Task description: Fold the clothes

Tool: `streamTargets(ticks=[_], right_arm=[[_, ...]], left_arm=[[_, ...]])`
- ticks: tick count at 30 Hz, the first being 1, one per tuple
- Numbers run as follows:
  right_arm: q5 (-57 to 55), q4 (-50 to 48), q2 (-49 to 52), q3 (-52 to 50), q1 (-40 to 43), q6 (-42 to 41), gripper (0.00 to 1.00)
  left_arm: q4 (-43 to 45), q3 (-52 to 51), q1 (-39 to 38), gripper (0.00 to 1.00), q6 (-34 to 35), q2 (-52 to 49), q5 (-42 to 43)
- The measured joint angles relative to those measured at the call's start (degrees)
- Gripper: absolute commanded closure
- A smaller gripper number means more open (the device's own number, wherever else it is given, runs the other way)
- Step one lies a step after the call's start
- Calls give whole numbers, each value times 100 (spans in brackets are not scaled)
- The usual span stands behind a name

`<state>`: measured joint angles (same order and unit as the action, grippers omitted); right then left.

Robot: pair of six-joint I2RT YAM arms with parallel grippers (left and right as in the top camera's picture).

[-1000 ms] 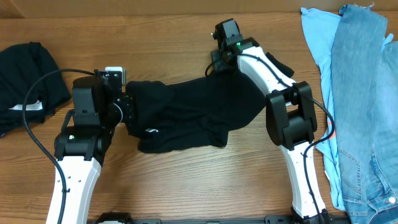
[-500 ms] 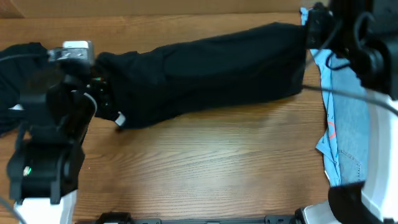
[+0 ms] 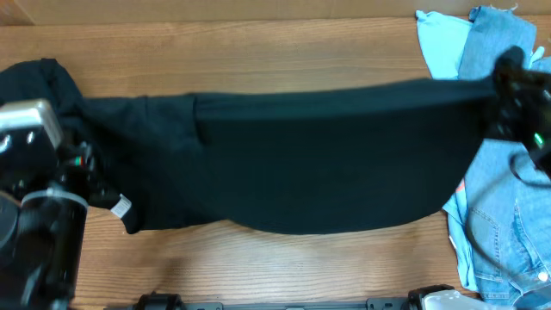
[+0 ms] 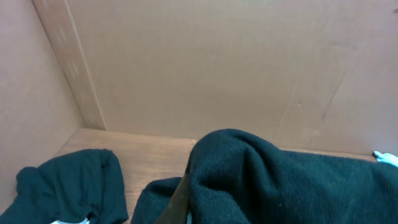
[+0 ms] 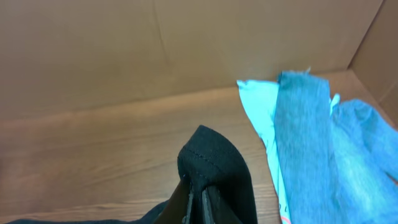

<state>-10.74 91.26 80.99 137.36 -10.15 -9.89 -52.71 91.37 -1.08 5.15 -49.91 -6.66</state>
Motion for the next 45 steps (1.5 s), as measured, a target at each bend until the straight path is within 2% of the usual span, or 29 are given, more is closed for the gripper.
streamTargets(ticks=[5,8,9,10,11,13,15,18,19,24,26,27,29,32,36,40,45], right_arm=[[-61,-170,1858,-4,0,-39,96],[-85,-846,3126,-26,4,-42,96],[-85,-1261,3364,-35,24,-37,69],[-87,-1880,3748,-33,76,-37,37],[-92,-2177,3995,-50,146,-55,34],[-125,-2658,4417,-57,356,-55,22],[-136,-2608,4498,-81,507,-22,21],[-168,-2352,4476,-70,614,-33,19],[-170,-1980,4476,-68,614,-35,19],[-98,-358,4472,-61,616,-61,17],[92,166,4450,-59,656,-61,16],[280,494,4411,-61,739,-59,16],[807,581,4242,-92,1025,-52,16],[1290,579,3858,-365,1408,-35,16],[1493,553,2857,-1672,1600,59,15],[1530,496,2354,-3058,1593,94,15],[1539,374,2352,-3270,1596,98,15]], left_arm=[[348,20,0,96,52,-1475,-96],[837,17,0,94,55,-2841,-66],[1086,17,0,53,52,-3193,-48],[1725,26,2,6,37,-3797,-20],[2111,42,9,0,15,-4264,-31],[2461,39,87,0,63,-5023,-55],[2481,11,251,0,199,-5383,-57],[2420,13,380,0,247,-5272,-63],[2330,13,387,0,254,-5233,11],[-181,48,369,0,308,-3995,975],[-960,87,369,0,315,-3713,1115],[-1694,96,369,0,345,-3593,1172],[-2481,81,369,0,444,-3600,1231],[-3128,-125,369,0,737,-3602,1119],[-2894,-1209,369,0,1008,-3600,1073],[-1589,-2649,369,0,1169,-3646,1217],[-94,-3888,372,0,1803,-3635,1056]])
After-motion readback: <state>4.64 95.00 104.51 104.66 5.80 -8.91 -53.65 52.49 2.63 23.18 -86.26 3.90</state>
